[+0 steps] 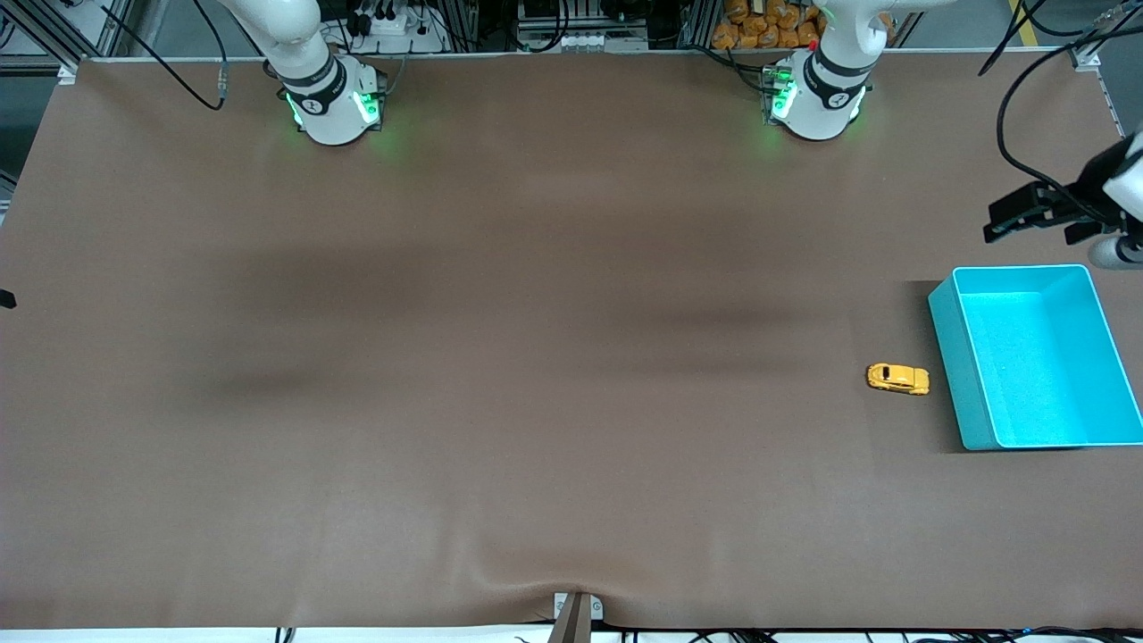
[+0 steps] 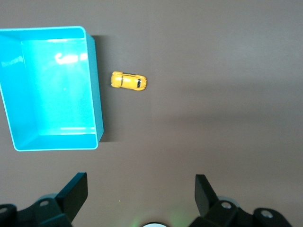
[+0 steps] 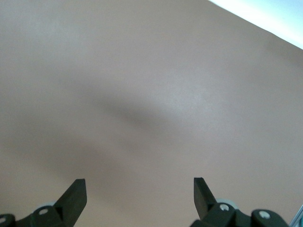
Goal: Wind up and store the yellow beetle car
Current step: 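Reach the left gripper down to the car beside the blue bin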
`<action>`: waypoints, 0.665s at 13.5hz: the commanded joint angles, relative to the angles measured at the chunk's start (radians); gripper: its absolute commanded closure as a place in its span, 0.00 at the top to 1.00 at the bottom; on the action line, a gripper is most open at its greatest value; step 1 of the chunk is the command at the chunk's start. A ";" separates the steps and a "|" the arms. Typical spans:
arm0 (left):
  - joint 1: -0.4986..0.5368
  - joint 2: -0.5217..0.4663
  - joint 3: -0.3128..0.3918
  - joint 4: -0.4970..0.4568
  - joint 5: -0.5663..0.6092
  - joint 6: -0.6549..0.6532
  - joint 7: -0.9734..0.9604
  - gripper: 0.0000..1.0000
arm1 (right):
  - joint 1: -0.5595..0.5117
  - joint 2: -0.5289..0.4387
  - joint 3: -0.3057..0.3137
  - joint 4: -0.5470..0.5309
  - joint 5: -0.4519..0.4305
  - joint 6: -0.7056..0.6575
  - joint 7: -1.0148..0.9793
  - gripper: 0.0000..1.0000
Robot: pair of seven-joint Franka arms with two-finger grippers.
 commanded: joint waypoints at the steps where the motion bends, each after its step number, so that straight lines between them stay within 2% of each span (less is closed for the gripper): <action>1: 0.033 0.048 -0.001 0.010 0.013 0.005 -0.006 1.00 | 0.008 -0.037 0.054 -0.001 0.022 -0.020 0.263 1.00; 3: 0.079 0.103 -0.002 0.033 0.004 0.035 -0.006 1.00 | 0.008 -0.066 0.112 -0.001 0.016 -0.064 0.449 1.00; 5: 0.073 0.149 -0.004 0.019 0.012 0.042 -0.056 1.00 | 0.028 -0.081 0.168 -0.001 0.014 -0.066 0.633 1.00; 7: 0.067 0.197 -0.012 -0.002 0.013 0.046 -0.176 1.00 | 0.051 -0.081 0.192 -0.001 0.016 -0.070 0.683 1.00; 9: 0.068 0.190 -0.013 -0.083 0.012 0.104 -0.202 1.00 | 0.055 -0.081 0.208 -0.003 0.013 -0.071 0.683 1.00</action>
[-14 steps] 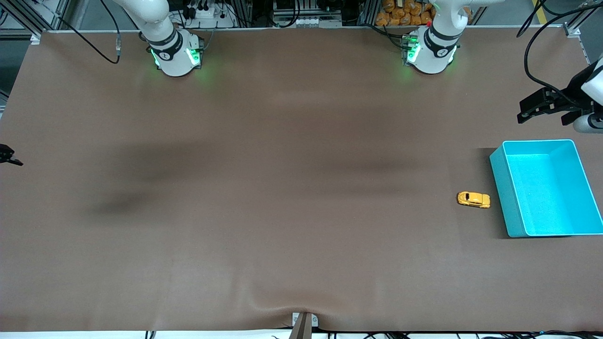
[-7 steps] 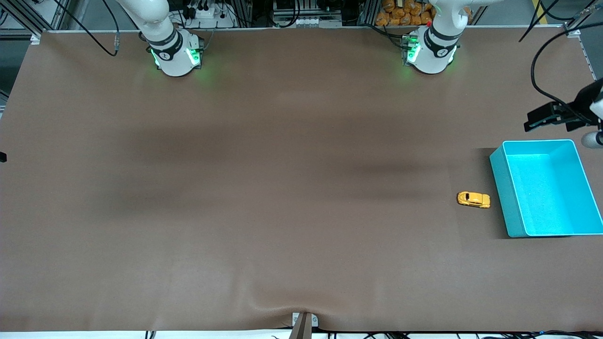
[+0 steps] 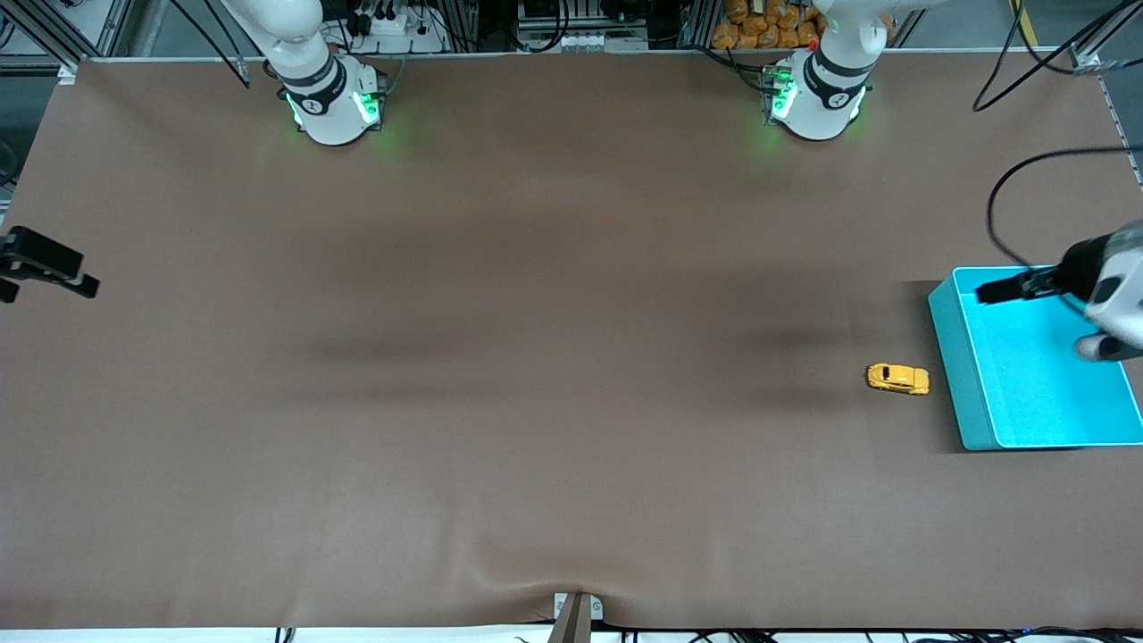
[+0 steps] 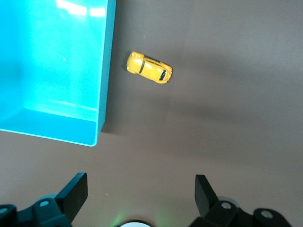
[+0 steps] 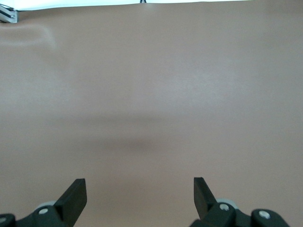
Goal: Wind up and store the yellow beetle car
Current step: 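Reach the left gripper down to the car beside the blue bin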
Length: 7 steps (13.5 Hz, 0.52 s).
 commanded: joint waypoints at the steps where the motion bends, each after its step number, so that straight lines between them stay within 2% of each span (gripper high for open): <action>1: 0.001 -0.038 -0.003 -0.129 0.010 0.103 -0.060 1.00 | 0.001 -0.008 0.013 -0.005 -0.004 -0.007 0.019 1.00; 3: 0.001 -0.063 -0.014 -0.259 0.004 0.265 -0.116 1.00 | 0.016 -0.006 0.013 -0.004 -0.032 -0.007 0.019 1.00; 4: 0.001 -0.053 -0.026 -0.292 0.004 0.332 -0.180 1.00 | 0.015 -0.006 0.013 -0.004 -0.032 -0.007 0.019 1.00; 7: -0.008 0.030 -0.032 -0.311 0.004 0.479 -0.393 1.00 | 0.010 -0.006 0.011 -0.004 -0.032 -0.007 0.013 1.00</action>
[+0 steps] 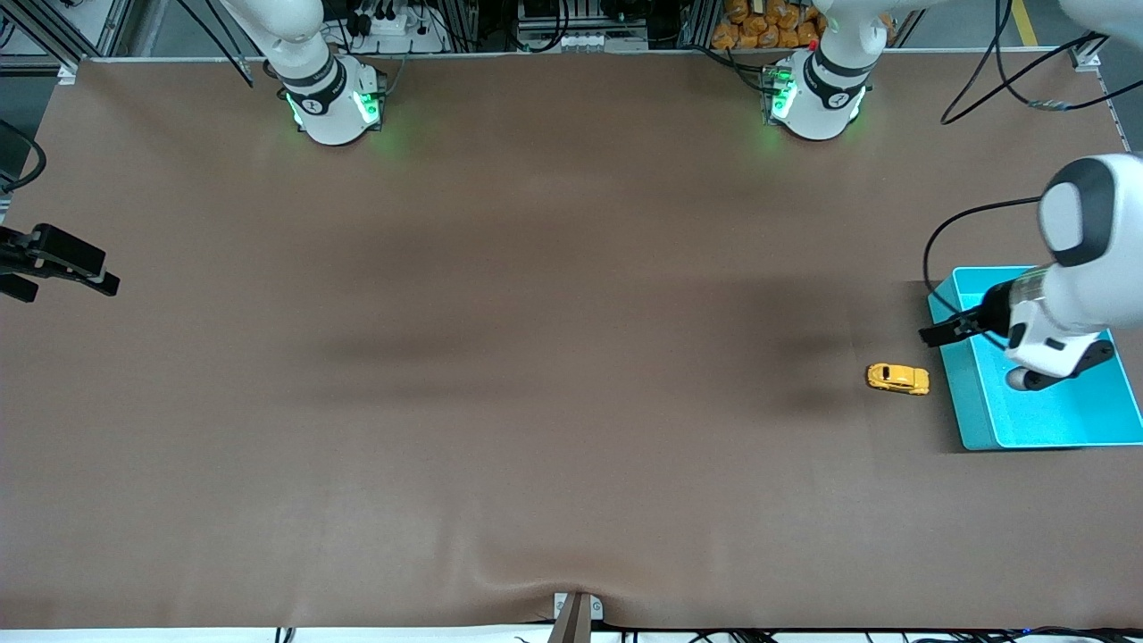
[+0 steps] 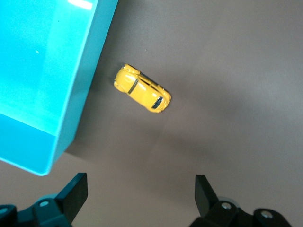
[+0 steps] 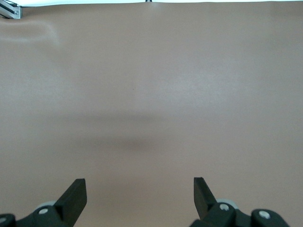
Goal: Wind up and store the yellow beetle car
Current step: 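Reach the left gripper down to the car beside the blue bin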
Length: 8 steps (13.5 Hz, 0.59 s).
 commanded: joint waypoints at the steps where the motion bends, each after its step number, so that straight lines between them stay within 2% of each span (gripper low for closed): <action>1: -0.011 0.045 -0.004 -0.024 0.004 0.106 -0.188 1.00 | 0.000 -0.007 0.005 -0.003 -0.023 -0.005 0.011 1.00; 3: -0.011 0.065 -0.004 -0.055 0.004 0.178 -0.317 1.00 | 0.049 -0.007 -0.022 -0.002 -0.034 -0.005 0.012 1.00; 5: -0.007 0.082 -0.004 -0.112 0.003 0.309 -0.462 1.00 | 0.176 -0.023 -0.169 0.003 -0.035 -0.005 0.006 1.00; 8: -0.002 0.151 -0.002 -0.115 0.003 0.452 -0.738 1.00 | 0.380 -0.065 -0.410 0.004 -0.011 -0.005 -0.003 1.00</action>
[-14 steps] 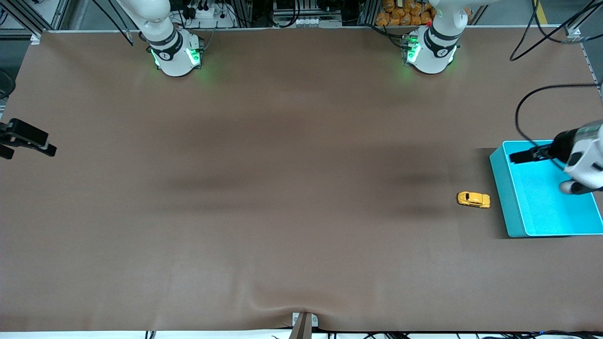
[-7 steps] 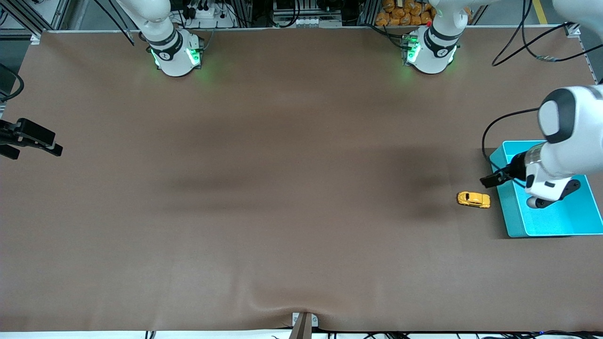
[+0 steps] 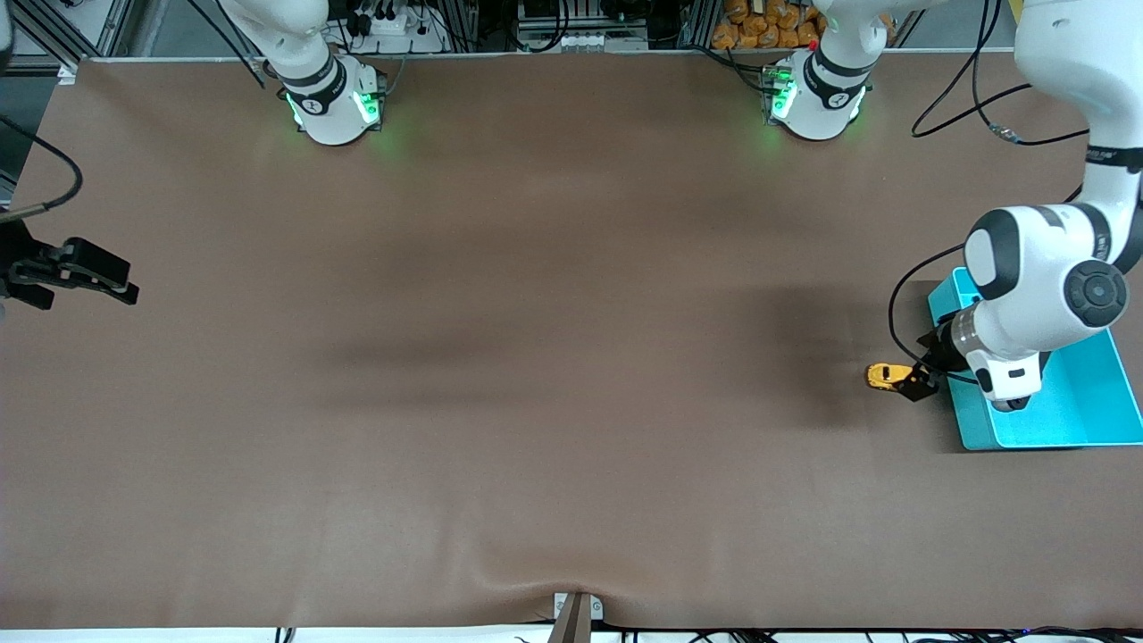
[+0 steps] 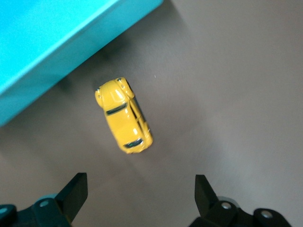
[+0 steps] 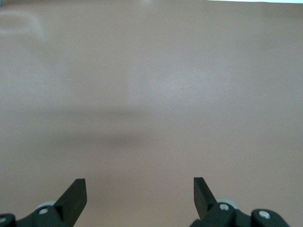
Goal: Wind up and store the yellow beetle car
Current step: 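Reach the left gripper down to the car beside the blue bin, then close the left gripper on the yellow car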
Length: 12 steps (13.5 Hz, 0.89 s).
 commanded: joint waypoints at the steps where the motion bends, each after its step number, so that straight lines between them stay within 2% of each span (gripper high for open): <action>1: 0.004 0.051 0.001 -0.006 0.003 0.105 -0.209 1.00 | 0.144 -0.048 -0.192 0.000 0.035 -0.006 -0.018 1.00; 2: 0.009 0.061 0.004 -0.009 0.001 0.113 -0.252 1.00 | 0.161 -0.051 -0.229 0.000 0.062 -0.005 -0.032 1.00; 4: 0.049 0.065 0.004 -0.015 0.003 0.114 -0.272 1.00 | 0.225 -0.065 -0.294 -0.002 0.063 -0.001 -0.038 1.00; 6: 0.070 0.071 0.004 -0.038 0.001 0.123 -0.272 1.00 | 0.335 -0.093 -0.424 -0.014 0.075 -0.004 -0.038 1.00; 7: 0.072 0.078 0.004 -0.047 0.001 0.148 -0.272 1.00 | 0.369 -0.110 -0.459 -0.035 0.075 -0.012 -0.037 1.00; 10: 0.070 0.111 0.004 -0.064 0.001 0.196 -0.272 1.00 | 0.381 -0.198 -0.478 -0.161 0.078 -0.003 -0.029 1.00; 12: 0.070 0.124 0.004 -0.081 0.006 0.218 -0.269 1.00 | 0.394 -0.214 -0.489 -0.174 0.081 -0.020 -0.028 1.00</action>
